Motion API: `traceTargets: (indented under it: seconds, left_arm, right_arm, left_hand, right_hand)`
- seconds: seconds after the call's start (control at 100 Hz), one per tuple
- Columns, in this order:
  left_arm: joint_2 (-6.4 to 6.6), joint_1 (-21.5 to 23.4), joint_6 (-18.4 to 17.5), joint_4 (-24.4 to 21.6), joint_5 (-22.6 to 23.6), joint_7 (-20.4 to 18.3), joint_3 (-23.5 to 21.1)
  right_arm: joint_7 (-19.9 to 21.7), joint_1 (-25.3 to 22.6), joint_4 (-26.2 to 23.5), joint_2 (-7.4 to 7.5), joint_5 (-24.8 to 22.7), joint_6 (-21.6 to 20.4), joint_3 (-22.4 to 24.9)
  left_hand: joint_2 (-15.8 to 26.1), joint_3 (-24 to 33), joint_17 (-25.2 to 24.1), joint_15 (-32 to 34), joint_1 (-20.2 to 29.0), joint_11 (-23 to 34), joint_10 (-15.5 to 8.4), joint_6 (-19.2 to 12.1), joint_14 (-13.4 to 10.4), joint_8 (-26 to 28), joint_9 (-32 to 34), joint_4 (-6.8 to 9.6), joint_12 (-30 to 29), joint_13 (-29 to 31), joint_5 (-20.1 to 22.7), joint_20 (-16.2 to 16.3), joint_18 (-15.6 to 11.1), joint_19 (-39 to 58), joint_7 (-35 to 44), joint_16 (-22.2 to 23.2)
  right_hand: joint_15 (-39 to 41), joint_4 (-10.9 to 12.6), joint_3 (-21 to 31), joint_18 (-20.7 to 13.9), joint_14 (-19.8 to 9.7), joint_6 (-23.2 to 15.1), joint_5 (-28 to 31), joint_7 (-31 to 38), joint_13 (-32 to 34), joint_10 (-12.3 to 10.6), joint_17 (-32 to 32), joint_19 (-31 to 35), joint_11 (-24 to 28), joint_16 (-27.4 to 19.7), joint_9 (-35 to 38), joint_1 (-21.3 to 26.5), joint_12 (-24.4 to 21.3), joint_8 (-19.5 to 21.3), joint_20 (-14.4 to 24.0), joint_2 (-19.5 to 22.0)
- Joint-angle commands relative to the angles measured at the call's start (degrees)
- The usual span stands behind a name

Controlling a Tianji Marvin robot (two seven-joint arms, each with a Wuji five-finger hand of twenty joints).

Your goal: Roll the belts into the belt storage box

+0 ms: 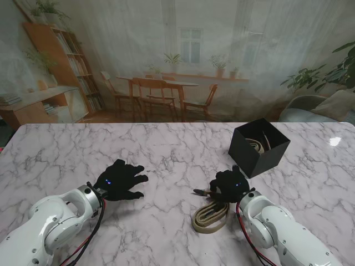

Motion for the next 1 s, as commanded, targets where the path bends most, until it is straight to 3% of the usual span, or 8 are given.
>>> traceTargets:
  seconds: [0.0, 0.41, 0.62, 0.82, 0.84, 0.85, 0.87, 0.99]
  left_arm:
    - [-0.01, 0.0, -0.1, 0.1, 0.0, -0.7, 0.1]
    - [-0.01, 0.1, 0.3, 0.2, 0.3, -0.6, -0.1]
    - [-0.01, 0.3, 0.4, 0.1, 0.4, -0.7, -0.3]
    - [0.0, 0.3, 0.4, 0.1, 0.4, -0.9, -0.2]
    - [0.0, 0.3, 0.4, 0.1, 0.4, -0.9, -0.2]
    - [0.0, 0.3, 0.4, 0.1, 0.4, -0.9, -0.2]
    - [0.0, 0.4, 0.5, 0.1, 0.4, -0.9, -0.2]
    - [-0.01, 0.5, 0.6, 0.0, 0.5, -1.0, -0.3]
  right_arm:
    - [0.1, -0.4, -0.1, 0.04, 0.8, 0.0, 0.3]
    - [4.6, -4.0, -3.4, -0.44, 7.2, -6.8, 5.1]
    - [15.0, -6.7, -7.3, 0.33, 11.9, -14.0, 9.0]
    - [18.7, -7.6, -8.6, 1.02, 11.8, -18.3, 10.5]
    - [18.7, -7.7, -8.7, 1.06, 11.6, -18.6, 10.6]
    - [18.5, -7.7, -8.8, 1.07, 11.4, -18.8, 10.7]
    - [18.3, -7.8, -8.8, 1.1, 11.1, -19.1, 10.8]
    - [19.3, -9.0, -10.6, 1.45, 8.2, -20.2, 11.6]
  left_hand:
    - [2.8, -0.9, -1.0, -1.7, -0.4, -1.2, 1.1, -0.1, 1.1, 0.3, -1.4, -0.86, -0.8, -0.2, 1.4, 0.1, 2.1, -1.8, 0.4, -0.4]
    - [3.1, -0.9, -1.0, -1.7, 0.0, -1.3, 1.2, 0.0, 1.0, 0.2, -1.8, -0.85, -0.8, -0.4, 1.2, 0.1, 2.1, -1.8, 0.3, -0.4]
    - [3.1, -0.9, -1.0, -1.6, 0.0, -1.3, 1.2, -0.1, 1.0, 0.2, -1.9, -0.85, -0.8, -0.3, 1.1, 0.1, 2.1, -1.8, 0.2, -0.4]
    - [3.1, -0.9, -1.1, -1.7, 0.0, -1.3, 1.2, 0.0, 1.0, 0.1, -1.8, -0.86, -0.8, -0.4, 1.0, 0.1, 2.1, -1.8, 0.2, -0.4]
    - [3.2, -1.0, -1.1, -1.7, -0.1, -1.3, 1.2, -0.1, 1.0, 0.1, -1.9, -0.86, -0.8, -0.4, 1.0, 0.0, 2.1, -1.8, 0.2, -0.4]
    - [3.2, -0.9, -1.0, -1.6, 0.0, -1.3, 1.2, 0.0, 1.0, 0.2, -1.8, -0.85, -0.8, -0.4, 1.1, 0.1, 2.1, -1.8, 0.2, -0.4]
    - [3.2, -0.9, -1.0, -1.6, 0.0, -1.3, 1.1, -0.1, 1.0, 0.1, -1.8, -0.86, -0.8, -0.3, 1.0, 0.1, 2.1, -1.8, 0.2, -0.4]
    - [3.2, -0.9, -1.0, -1.6, 0.0, -1.3, 1.2, 0.0, 1.1, 0.1, -1.8, -0.85, -0.8, -0.3, 1.1, 0.0, 2.1, -1.8, 0.2, -0.4]
  right_hand:
    - [-1.7, 2.5, -3.6, 1.5, -0.4, 3.1, 0.2, -3.1, -1.8, 0.8, -1.6, -1.0, -0.1, -0.5, -2.1, -3.3, 0.1, 3.7, -0.6, 5.1]
    - [-3.5, 4.8, -41.5, 1.0, -0.1, 6.8, -3.0, -7.6, -8.8, 2.2, -6.7, -3.0, -0.5, -1.2, -10.3, 1.6, -0.6, 8.3, -2.0, 24.7]
    - [-9.9, 5.3, -43.6, 1.0, 1.6, 13.5, -20.0, -17.4, -13.9, 3.1, -9.8, -8.6, -4.6, -4.3, -19.0, -7.6, -2.1, 5.5, -3.6, 17.8]
    - [-13.6, 5.1, -41.9, 0.3, 2.1, 22.0, -30.1, -28.1, -15.9, 4.1, -9.9, -11.1, -7.8, -6.2, -23.9, -10.3, -3.9, 1.7, -3.9, 5.0]
    - [-13.8, 5.2, -36.0, 0.2, 2.1, 21.7, -29.1, -31.9, -16.0, 4.0, -9.6, -12.2, -8.3, -6.3, -24.0, -13.3, -4.2, 0.7, -3.4, 2.7]
    - [-13.9, 2.8, -16.5, 0.4, 2.5, 23.0, -30.1, -31.6, -15.7, 4.5, -9.5, -12.3, -8.3, -6.4, -24.1, -22.8, -4.2, 2.2, -2.9, -3.3]
    - [-14.0, 0.9, -3.8, 0.6, 2.8, 23.6, -30.1, -31.9, -15.5, 4.8, -9.2, -12.6, -8.6, -6.5, -23.9, -28.6, -4.3, 2.1, -3.0, -7.2]
    - [-15.3, -2.2, 1.5, 0.9, 4.6, 28.0, -31.9, -34.0, -16.0, 7.4, -8.5, -14.7, -12.4, -7.7, -25.6, -27.1, -6.1, 0.6, -4.4, -13.6]
